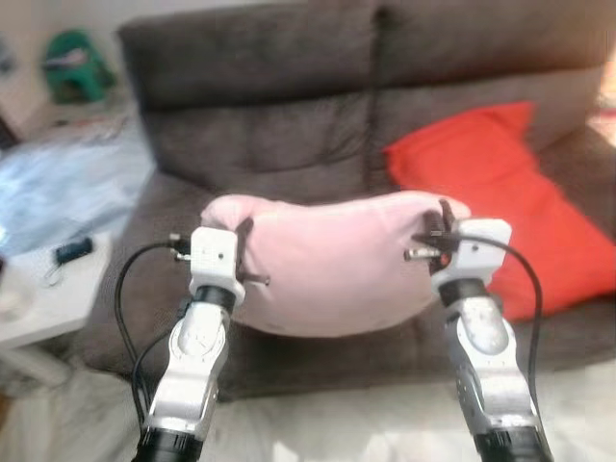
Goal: Move the pillow to the sofa from floor
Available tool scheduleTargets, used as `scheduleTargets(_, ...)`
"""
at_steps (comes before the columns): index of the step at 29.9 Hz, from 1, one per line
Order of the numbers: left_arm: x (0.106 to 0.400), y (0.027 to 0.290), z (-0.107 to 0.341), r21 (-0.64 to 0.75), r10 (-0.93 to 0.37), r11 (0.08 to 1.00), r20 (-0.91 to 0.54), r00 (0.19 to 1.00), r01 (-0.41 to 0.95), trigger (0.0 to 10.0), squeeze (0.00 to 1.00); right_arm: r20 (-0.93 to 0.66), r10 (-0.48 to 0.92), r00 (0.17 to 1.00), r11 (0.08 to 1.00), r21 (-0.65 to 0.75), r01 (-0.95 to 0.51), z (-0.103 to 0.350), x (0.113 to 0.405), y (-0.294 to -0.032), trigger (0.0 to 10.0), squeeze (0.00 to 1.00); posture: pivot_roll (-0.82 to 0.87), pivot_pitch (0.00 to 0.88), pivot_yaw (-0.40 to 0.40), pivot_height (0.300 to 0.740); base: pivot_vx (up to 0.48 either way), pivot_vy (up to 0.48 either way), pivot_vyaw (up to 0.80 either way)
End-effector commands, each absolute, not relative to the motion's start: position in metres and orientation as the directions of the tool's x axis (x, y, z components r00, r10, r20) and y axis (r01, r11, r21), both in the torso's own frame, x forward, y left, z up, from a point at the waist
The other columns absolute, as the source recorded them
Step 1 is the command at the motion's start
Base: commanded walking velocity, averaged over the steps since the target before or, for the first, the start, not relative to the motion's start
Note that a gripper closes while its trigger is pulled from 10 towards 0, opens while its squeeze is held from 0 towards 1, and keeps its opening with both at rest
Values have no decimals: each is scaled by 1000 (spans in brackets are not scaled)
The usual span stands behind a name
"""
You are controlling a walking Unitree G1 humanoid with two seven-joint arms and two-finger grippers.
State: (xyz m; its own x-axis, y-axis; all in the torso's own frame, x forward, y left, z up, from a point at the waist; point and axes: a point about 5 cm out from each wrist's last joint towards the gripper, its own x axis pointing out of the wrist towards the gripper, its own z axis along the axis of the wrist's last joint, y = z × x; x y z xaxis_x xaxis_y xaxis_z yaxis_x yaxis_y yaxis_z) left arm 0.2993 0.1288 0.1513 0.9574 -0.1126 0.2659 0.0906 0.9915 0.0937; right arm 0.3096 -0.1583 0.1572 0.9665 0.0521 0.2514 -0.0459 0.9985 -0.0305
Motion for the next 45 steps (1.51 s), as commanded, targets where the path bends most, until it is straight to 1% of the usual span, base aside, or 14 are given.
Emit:
scheduleTargets(1, 299, 142, 160, 87, -65, 995, 309, 949, 40, 10000, 0, 300, 93, 949, 996, -29, -89, 169, 310, -147, 10000, 0, -58, 20, 81, 740, 0, 0, 0)
scheduleTargets(8, 298, 143, 159, 67, -53, 997, 300, 953, 35, 10000, 0, 291, 113, 950, 994, -39, -107, 168, 310, -144, 10000, 0, -55, 22, 78, 740, 0, 0, 0)
scheduleTargets(13, 299, 146, 160, 63, -33, 998, 298, 954, 15, 10000, 0, 301, 128, 945, 991, -72, -112, 170, 311, -142, 10000, 0, -57, 21, 78, 740, 0, 0, 0)
scheduleTargets(16, 299, 147, 160, 62, -29, 998, 298, 954, 11, 10000, 0, 308, 142, 941, 989, -87, -121, 172, 311, -141, 10000, 0, -59, 23, 78, 740, 0, 0, 783)
scheduleTargets(17, 299, 147, 160, 61, -26, 998, 299, 954, 8, 10000, 0, 307, 146, 941, 989, -58, -134, 171, 310, -140, 10000, 0, -58, 22, 79, 740, 0, 0, 800)
scheduleTargets(18, 299, 147, 160, 61, -26, 998, 299, 954, 8, 10000, 0, 307, 146, 941, 989, -58, -134, 171, 310, -140, 10000, 0, -58, 22, 79, 740, 0, 0, 800)
scheduleTargets(20, 299, 147, 160, 60, -24, 998, 298, 954, 7, 10000, 0, 303, 146, 942, 989, -30, -144, 171, 310, -140, 10000, 0, -58, 22, 78, 740, 259, 0, 0)
scheduleTargets(24, 299, 147, 160, 59, -21, 998, 298, 954, 3, 10000, 0, 305, 160, 939, 987, -32, -157, 171, 310, -138, 10000, 0, -59, 19, 78, 740, 291, 0, 0)
scheduleTargets(30, 300, 147, 160, 59, -19, 998, 298, 954, 1, 10000, 0, 308, 185, 933, 983, -67, -173, 172, 310, -134, 10000, 0, -60, 13, 80, 740, 329, 0, 0)
scheduleTargets(33, 300, 147, 161, 58, -18, 998, 300, 954, 0, 10000, 0, 325, 217, 921, 976, -93, -197, 175, 308, -131, 10000, 0, -62, 11, 80, 740, 351, 0, 756)
scheduleTargets(36, 300, 147, 161, 58, -17, 998, 301, 954, 0, 10000, 0, 328, 222, 918, 975, -61, -215, 175, 307, -129, 10000, 0, -63, 10, 80, 740, 360, 0, 794)
scheduleTargets(40, 300, 147, 161, 57, -18, 998, 303, 953, 1, 10000, 0, 320, 220, 922, 975, -46, -217, 174, 308, -130, 10000, 0, -63, 12, 79, 740, 369, 0, 0)
scheduleTargets(45, 301, 146, 162, 57, -16, 998, 305, 952, -2, 10000, 0, 313, 244, 918, 970, -67, -235, 174, 307, -128, 10000, 0, -63, 17, 77, 740, 370, 0, 0)
